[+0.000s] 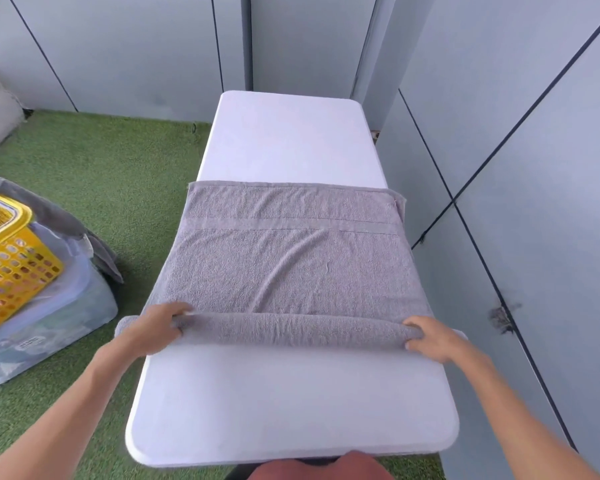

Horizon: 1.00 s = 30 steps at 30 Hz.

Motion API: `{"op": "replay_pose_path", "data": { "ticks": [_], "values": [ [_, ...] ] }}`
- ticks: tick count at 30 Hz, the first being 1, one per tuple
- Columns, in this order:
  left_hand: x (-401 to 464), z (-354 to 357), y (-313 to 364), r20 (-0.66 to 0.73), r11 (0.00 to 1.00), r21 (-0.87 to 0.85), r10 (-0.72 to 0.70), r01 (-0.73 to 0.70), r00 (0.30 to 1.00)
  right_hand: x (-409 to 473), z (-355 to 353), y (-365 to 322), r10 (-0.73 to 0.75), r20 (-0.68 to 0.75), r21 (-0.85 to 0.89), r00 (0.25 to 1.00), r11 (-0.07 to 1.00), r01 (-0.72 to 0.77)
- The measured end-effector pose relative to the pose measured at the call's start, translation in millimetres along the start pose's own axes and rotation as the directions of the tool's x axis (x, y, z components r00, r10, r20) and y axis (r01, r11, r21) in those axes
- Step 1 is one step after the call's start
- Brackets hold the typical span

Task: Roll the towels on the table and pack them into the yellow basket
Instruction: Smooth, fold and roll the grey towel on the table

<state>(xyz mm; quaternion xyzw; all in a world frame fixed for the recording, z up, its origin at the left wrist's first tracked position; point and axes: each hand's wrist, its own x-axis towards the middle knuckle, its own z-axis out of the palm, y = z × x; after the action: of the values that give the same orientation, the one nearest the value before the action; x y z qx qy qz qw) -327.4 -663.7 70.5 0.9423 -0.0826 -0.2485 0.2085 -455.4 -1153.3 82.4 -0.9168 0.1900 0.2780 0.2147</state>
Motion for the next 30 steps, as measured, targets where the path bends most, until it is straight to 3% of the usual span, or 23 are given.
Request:
{"op": "replay_pose_path", "data": {
  "ticks": [2, 4, 5, 9, 12, 18, 20, 23, 25, 27, 29, 30],
  "values": [
    [-4, 7, -2, -0.255, 0.998, -0.051, 0.032, -0.046, 0.967, -2, 3, -2, -0.033, -0.216, 0.113, 0.976, 0.992, 0.059],
    [-9, 22, -4, -0.465, 0.984, 0.136, 0.164, -0.113, 0.870, -7, 19, -3, -0.115, -0.482, 0.000, 0.869, 0.991, 0.131],
    [-13, 33, -3, -0.496, 0.964, 0.222, 0.239, -0.144, 0.835, -8, 28, -1, -0.158, -0.538, -0.073, 0.828, 0.987, 0.141],
    [-17, 63, -10, -0.349, 0.936, 0.254, 0.324, -0.245, 0.879, -10, 52, 5, -0.171, -0.404, -0.248, 0.899, 0.966, 0.072],
    [-3, 58, -18, -0.245, 0.912, 0.301, 0.357, -0.279, 0.902, 1, 43, 1, -0.149, -0.407, -0.279, 0.901, 0.960, 0.033],
    [4, 33, -10, -0.176, 0.945, 0.250, 0.257, -0.209, 0.950, 0, 35, -11, -0.101, -0.401, -0.308, 0.910, 0.951, -0.030],
    [2, 19, -3, -0.021, 0.960, 0.221, 0.184, -0.175, 0.983, -4, 34, -5, -0.086, -0.326, -0.306, 0.941, 0.952, -0.019],
    [0, 0, 0, 0.225, 0.976, 0.157, 0.117, -0.154, 0.967, -2, 20, 10, -0.010, -0.091, -0.217, 0.996, 0.976, -0.010],
    [-3, 2, -6, 0.100, 0.990, 0.052, 0.123, -0.129, 0.987, -1, 13, 16, 0.009, -0.033, -0.019, 0.999, 1.000, -0.010],
    [-10, 13, -8, -0.200, 0.990, -0.017, 0.135, -0.141, 0.970, -1, 18, 16, -0.069, -0.235, 0.164, 0.970, 0.980, 0.109],
    [-19, 35, -8, -0.412, 0.979, 0.069, 0.201, -0.190, 0.889, -4, 35, 9, -0.135, -0.496, 0.110, 0.858, 0.970, 0.216],
    [-23, 47, -8, -0.432, 0.972, 0.134, 0.234, -0.195, 0.871, -9, 43, 4, -0.149, -0.549, 0.034, 0.823, 0.979, 0.199]
  ]
}}
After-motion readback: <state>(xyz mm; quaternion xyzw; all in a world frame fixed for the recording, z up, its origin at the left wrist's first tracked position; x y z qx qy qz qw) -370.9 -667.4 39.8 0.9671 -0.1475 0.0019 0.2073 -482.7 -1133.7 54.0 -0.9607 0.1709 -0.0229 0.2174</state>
